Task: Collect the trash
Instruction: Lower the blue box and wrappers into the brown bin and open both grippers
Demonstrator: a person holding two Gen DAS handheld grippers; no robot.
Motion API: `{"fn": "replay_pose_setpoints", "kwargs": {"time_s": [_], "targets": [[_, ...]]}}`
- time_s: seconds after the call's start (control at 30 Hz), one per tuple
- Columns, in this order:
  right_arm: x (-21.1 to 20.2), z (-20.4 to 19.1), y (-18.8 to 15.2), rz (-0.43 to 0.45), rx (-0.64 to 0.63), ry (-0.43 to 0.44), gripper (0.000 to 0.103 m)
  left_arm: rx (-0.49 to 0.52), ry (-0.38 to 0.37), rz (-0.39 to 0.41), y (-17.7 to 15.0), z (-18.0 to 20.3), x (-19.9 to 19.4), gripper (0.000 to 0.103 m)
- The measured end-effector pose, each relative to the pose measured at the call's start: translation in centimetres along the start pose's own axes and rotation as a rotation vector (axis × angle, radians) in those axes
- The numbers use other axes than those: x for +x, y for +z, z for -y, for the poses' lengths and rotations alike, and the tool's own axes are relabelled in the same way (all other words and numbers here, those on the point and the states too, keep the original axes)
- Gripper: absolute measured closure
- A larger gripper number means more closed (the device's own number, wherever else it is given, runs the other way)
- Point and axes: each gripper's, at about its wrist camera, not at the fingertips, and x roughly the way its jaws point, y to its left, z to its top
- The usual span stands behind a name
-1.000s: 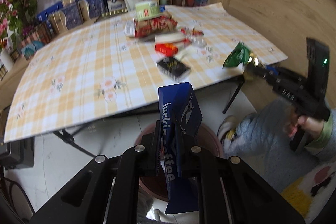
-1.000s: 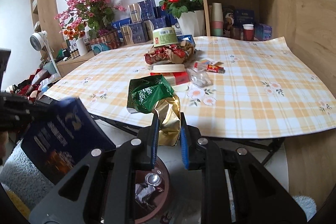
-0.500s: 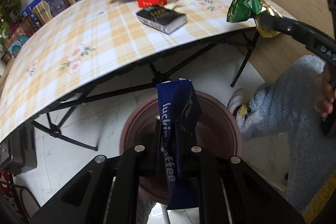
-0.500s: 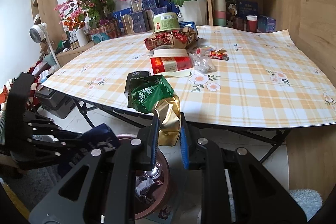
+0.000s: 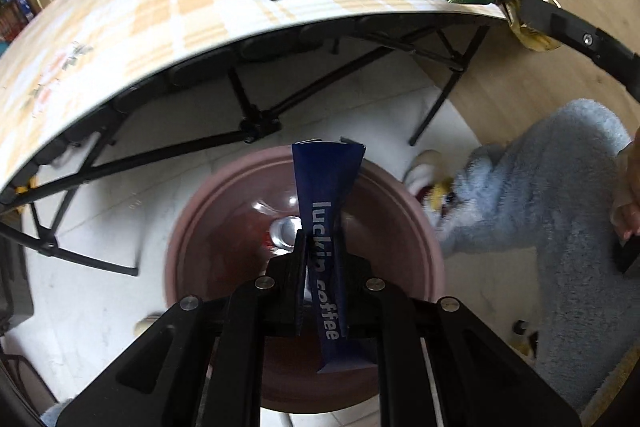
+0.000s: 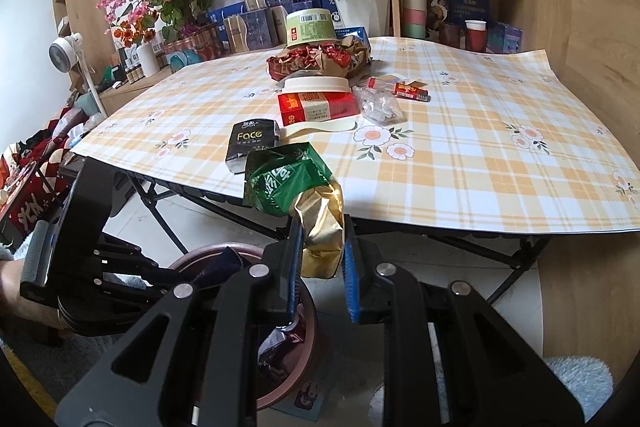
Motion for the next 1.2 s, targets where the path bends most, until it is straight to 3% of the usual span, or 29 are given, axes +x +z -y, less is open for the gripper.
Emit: {"fn": "replay_pose_setpoints", "kwargs": {"time_s": [0.13, 0.23, 0.3, 0.37, 0.53, 0.83, 1.0, 1.2], "targets": [[-0.1, -0.3, -0.1, -0.002, -0.018, -0.001, 0.082, -0.014, -0.007, 0.048, 0.1, -0.2, -1.1, 0.085], [-0.1, -0.5, -0.1, -0.006, -0.027, -0.002, 0.082, -0.044, 0.006, 0.118, 0.1, -0.7, -2.7, 0.06], [-0.1, -0.6, -0.2, -0.01, -0.033, -0.001, 0.082, -0.067, 0.02, 0.184, 0.1, -1.0, -4.2, 0.051], [0.0, -0.7, -0.3, -0.014, -0.039, 0.0, 0.082, -0.094, 0.045, 0.253, 0.1, -1.5, -6.0, 0.033], [0.3, -1.4, -0.4, -0.029, -0.072, 0.001, 0.082, -0.162, 0.151, 0.424, -0.5, -3.0, -11.1, 0.01], [1.1, -3.5, -0.9, -0.071, -0.137, 0.03, 0.082, -0.22, 0.331, 0.605, -2.9, -5.9, -18.0, 0.006], [1.9, -5.1, -1.4, -0.107, -0.178, 0.056, 0.082, -0.233, 0.401, 0.641, -4.7, -6.9, -19.8, 0.006], [3.4, -7.3, -1.9, -0.153, -0.229, 0.088, 0.082, -0.307, 0.416, 0.665, -5.9, -8.1, -20.0, 0.006]]}}
